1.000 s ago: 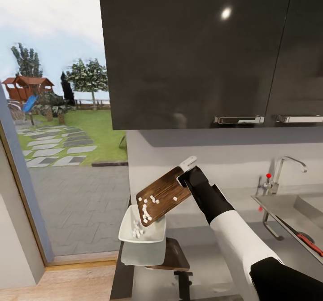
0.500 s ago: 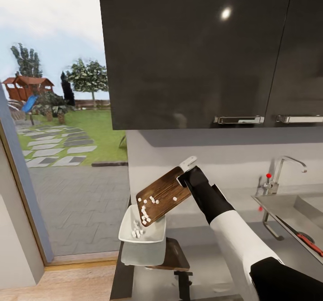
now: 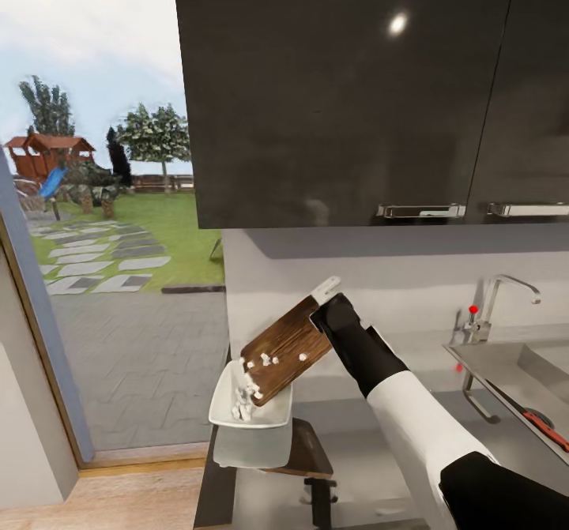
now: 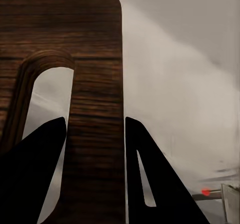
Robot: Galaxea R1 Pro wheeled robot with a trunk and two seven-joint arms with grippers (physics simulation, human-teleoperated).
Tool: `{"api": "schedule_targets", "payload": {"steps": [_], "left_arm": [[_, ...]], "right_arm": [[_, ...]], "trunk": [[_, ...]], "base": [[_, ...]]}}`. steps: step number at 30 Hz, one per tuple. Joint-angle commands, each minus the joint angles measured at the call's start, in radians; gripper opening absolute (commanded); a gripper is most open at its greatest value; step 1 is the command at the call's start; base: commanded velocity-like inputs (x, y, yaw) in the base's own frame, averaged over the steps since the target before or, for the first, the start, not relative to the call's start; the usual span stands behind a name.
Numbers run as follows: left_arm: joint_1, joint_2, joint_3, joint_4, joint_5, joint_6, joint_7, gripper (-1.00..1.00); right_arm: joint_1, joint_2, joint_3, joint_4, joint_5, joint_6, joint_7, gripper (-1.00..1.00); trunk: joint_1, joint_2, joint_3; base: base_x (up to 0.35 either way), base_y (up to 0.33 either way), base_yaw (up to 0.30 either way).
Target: In the kitchen, take the Vidalia onion out of the sink, dice it on the chopping board with the paring knife, put the diced onion into the bowl on the countertop, then place both the paring knife and the chopping board into the sink.
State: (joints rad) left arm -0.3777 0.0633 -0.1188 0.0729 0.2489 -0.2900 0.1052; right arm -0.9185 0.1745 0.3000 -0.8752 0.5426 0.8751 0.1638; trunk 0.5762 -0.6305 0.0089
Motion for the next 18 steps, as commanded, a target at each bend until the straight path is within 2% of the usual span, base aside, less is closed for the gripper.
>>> {"api": "schedule_targets", "payload": {"steps": [1, 18], "left_arm": [[-0.001, 0.000, -0.009, 0.004, 0.007, -0.006, 0.001, 1.00], [-0.001, 0.000, -0.009, 0.004, 0.007, -0.006, 0.001, 1.00]], "right_arm": [[0.000, 0.000, 0.004, -0.001, 0.011, 0.006, 0.008, -1.00], [0.000, 0.000, 0.007, -0.001, 0.011, 0.007, 0.008, -1.00]], "trunk": [[0.000, -0.001, 0.000], [0.000, -0.001, 0.000]], "base": [[0.000, 0.000, 0.000], [0.000, 0.000, 0.000]]}}
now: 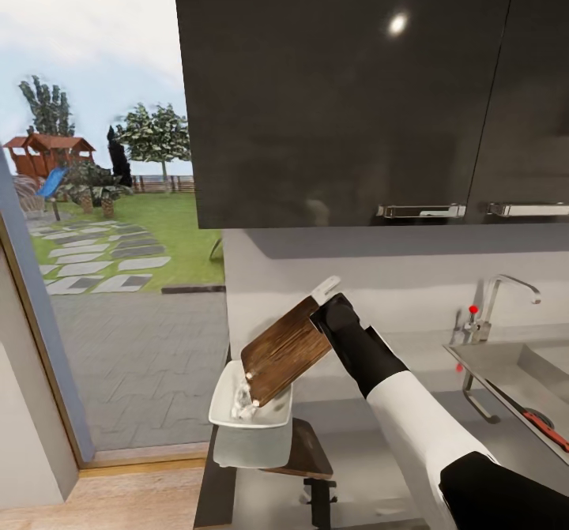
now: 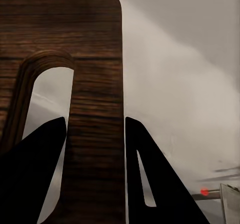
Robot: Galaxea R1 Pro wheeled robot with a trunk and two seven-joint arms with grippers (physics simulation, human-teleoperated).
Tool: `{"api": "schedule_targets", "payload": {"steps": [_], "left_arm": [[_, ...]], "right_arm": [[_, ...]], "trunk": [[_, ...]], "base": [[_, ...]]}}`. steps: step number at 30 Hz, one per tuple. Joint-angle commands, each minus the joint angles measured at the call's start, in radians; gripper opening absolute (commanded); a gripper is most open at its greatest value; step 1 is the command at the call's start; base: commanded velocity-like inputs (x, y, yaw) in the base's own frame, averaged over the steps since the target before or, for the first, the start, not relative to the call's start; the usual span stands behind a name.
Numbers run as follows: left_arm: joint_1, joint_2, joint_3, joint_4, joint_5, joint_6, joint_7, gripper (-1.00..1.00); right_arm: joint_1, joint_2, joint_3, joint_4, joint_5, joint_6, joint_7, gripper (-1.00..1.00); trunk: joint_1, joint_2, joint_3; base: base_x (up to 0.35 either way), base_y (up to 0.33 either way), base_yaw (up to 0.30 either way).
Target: In the kitchen, take the Vidalia onion out of the sink, dice it on the chopping board with the paring knife, put the diced onion into the bowl on the countertop, then place both the paring knife and the chopping board into the sink.
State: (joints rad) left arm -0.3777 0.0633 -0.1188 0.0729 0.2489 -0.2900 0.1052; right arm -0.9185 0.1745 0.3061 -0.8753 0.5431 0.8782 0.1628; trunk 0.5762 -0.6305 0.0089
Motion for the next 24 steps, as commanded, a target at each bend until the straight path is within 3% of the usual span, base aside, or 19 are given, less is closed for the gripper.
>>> {"api": "schedule_targets", "payload": {"steps": [1, 17, 24], "left_arm": [[-0.001, 0.000, -0.009, 0.004, 0.007, -0.006, 0.001, 1.00], [-0.001, 0.000, -0.009, 0.004, 0.007, -0.006, 0.001, 1.00], [-0.001, 0.000, -0.009, 0.004, 0.007, -0.006, 0.001, 1.00]], "right_arm": [[0.000, 0.000, 0.001, -0.001, 0.011, 0.004, 0.009, -1.00], [0.000, 0.000, 0.001, -0.004, 0.011, 0.004, 0.009, -1.00], [0.000, 0.000, -0.008, -0.072, 0.007, 0.003, 0.013, -1.00]], "trunk": [[0.000, -0.001, 0.000], [0.000, -0.001, 0.000], [0.000, -0.001, 0.000]], "base": [[0.000, 0.000, 0.000], [0.000, 0.000, 0.000], [0.000, 0.000, 0.000]]}}
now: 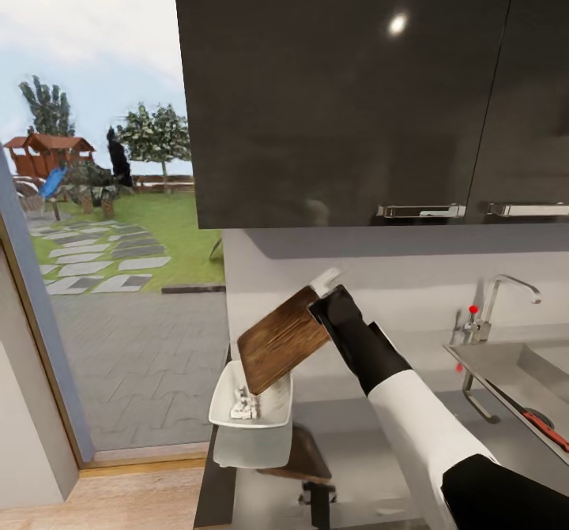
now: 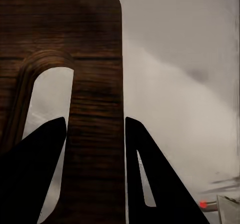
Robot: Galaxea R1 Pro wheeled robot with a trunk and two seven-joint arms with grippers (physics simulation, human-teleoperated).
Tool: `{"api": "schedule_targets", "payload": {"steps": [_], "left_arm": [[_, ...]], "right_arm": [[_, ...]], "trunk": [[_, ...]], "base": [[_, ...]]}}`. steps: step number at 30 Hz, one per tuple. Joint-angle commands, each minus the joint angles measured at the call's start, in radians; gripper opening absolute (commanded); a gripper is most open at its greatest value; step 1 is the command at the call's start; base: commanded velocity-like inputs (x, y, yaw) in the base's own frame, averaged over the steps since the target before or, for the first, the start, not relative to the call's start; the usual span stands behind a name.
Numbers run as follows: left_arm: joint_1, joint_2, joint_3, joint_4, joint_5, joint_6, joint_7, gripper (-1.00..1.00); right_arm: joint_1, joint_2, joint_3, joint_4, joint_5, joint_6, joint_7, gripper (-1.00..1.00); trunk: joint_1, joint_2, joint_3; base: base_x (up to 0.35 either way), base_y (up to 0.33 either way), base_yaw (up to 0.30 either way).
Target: In the kitchen, take the Vidalia onion out of the sink, dice it on the chopping board with the paring knife, put the diced onion into the bowl on the countertop, then place both the paring knife and the chopping board into the sink.
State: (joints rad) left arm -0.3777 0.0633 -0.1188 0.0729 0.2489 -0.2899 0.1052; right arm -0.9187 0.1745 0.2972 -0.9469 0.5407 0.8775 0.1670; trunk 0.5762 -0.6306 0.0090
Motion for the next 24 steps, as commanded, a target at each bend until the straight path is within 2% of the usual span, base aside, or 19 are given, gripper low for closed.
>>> {"api": "schedule_targets", "payload": {"steps": [1, 2, 5, 8, 11, 15, 24], "left_arm": [[-0.001, 0.000, -0.009, 0.004, 0.007, -0.006, 0.001, 1.00], [-0.001, 0.000, -0.009, 0.004, 0.007, -0.006, 0.001, 1.00], [-0.001, 0.000, -0.009, 0.004, 0.007, -0.006, 0.001, 1.00], [-0.001, 0.000, -0.009, 0.005, 0.007, -0.006, 0.001, 1.00], [-0.001, 0.000, -0.009, 0.005, 0.007, -0.006, 0.001, 1.00], [-0.001, 0.005, -0.009, 0.006, 0.007, -0.006, 0.002, 1.00], [-0.001, 0.006, -0.009, 0.007, 0.009, -0.004, 0.002, 1.00]], "right_arm": [[0.000, 0.000, -0.007, -0.016, 0.009, 0.003, 0.011, -1.00], [0.000, 0.000, -0.022, -0.035, 0.007, 0.002, 0.013, -1.00], [0.000, 0.000, -0.142, -0.117, -0.012, -0.002, 0.050, -1.00], [0.000, 0.000, -0.262, -0.153, -0.027, -0.003, 0.151, -1.00], [0.000, 0.000, -0.322, -0.161, -0.030, -0.004, 0.240, -1.00], [0.000, 0.000, -0.348, -0.165, -0.034, -0.008, 0.301, -1.00], [0.001, -0.018, -0.353, -0.146, -0.037, -0.078, 0.328, -1.00]], "trunk": [[0.000, 0.000, 0.000], [0.000, 0.000, 0.000], [0.000, 0.000, 0.000], [0.000, 0.000, 0.000], [0.000, 0.000, 0.000], [0.000, 0.000, 0.000], [0.000, 0.000, 0.000]], "base": [[0.000, 0.000, 0.000], [0.000, 0.000, 0.000], [0.000, 0.000, 0.000], [0.000, 0.000, 0.000], [0.000, 0.000, 0.000], [-0.015, 0.000, 0.000], [-0.233, 0.000, 0.000]]}}
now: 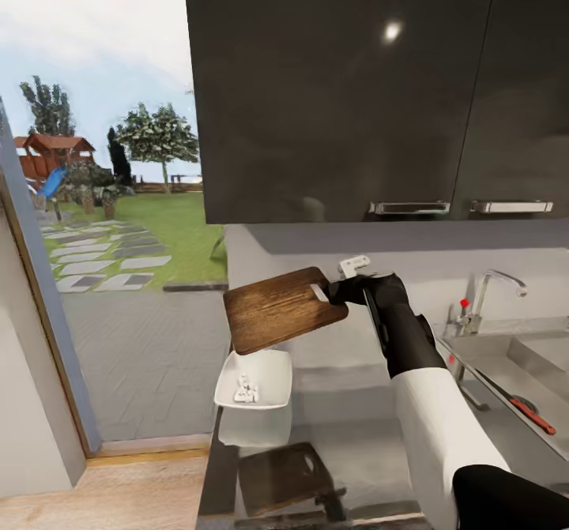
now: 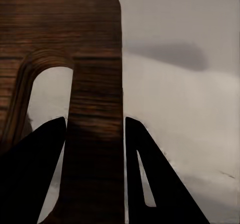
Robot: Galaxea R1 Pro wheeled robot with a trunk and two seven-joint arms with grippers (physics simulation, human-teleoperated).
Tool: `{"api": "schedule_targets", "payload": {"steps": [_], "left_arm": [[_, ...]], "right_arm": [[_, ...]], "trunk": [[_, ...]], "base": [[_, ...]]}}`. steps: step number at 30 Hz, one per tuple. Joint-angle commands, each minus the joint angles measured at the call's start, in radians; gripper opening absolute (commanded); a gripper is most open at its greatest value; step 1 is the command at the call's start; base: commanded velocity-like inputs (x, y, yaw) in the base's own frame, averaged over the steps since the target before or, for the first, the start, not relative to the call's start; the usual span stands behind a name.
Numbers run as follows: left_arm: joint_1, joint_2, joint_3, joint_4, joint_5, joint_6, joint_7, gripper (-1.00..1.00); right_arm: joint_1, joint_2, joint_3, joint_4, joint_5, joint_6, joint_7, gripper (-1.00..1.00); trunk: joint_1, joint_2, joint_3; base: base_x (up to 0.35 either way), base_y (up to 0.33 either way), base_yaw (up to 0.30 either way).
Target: In the kitchen, take the Vidalia onion out of the sink, dice it on the chopping board with the paring knife, put the diced onion into the bowl on the countertop, then place both the paring knife and the chopping board into the sink.
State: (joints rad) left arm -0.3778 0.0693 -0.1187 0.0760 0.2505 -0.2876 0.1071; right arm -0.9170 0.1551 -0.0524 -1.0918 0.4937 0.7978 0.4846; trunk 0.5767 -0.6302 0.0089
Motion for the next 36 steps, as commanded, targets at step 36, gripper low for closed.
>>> {"api": "schedule_targets", "payload": {"steps": [36], "left_arm": [[0.000, 0.000, -0.009, 0.004, 0.007, -0.002, 0.005, 1.00]], "right_arm": [[0.007, -0.021, -0.010, 0.070, 0.012, -0.085, 0.013, -1.00]], "trunk": [[0.000, -0.001, 0.000]], "base": [[-0.198, -0.167, 0.000]]}}
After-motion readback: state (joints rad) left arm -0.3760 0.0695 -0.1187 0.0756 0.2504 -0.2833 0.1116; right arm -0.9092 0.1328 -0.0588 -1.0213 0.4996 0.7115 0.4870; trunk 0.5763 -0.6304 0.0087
